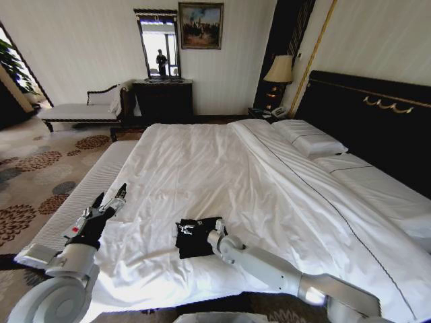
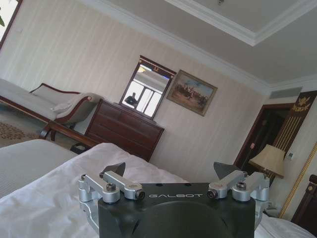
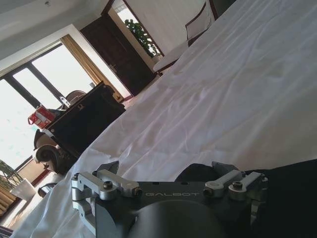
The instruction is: Fold the clothes on the bed.
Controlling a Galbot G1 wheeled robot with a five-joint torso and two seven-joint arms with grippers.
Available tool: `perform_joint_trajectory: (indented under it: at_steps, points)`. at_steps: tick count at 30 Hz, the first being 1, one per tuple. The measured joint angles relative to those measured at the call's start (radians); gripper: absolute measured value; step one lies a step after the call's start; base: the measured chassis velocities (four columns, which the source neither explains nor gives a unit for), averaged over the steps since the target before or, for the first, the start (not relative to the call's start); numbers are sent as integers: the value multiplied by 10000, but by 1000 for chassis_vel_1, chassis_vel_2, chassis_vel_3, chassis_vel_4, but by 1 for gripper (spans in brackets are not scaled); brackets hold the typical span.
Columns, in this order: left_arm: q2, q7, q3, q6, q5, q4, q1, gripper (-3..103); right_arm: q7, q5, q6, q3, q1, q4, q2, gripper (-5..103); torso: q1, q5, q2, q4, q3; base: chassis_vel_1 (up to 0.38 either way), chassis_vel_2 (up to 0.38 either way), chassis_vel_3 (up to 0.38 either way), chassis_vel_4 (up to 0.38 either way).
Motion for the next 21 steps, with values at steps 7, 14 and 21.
perform_joint_trajectory:
  at_steps: [7, 14, 21]
  points:
    - [-25, -6, -162, -16, -6, 1, 87, 100, -116, -424, 180, -85, -48, -332, 486, 100, 1, 2, -1, 0, 1, 0, 0, 0, 0]
    - [-66, -21, -135, -20, -11, 0, 90, 100, -342, -743, 285, -152, -153, 203, 205, 100, 0, 2, -1, -1, 0, 0, 0, 0, 0]
    - [-26, -28, -111, -22, 11, 1, 132, 100, -2421, -829, 1138, 1233, 255, 929, -1073, 100, 0, 4, -1, 0, 0, 0, 0, 0, 0]
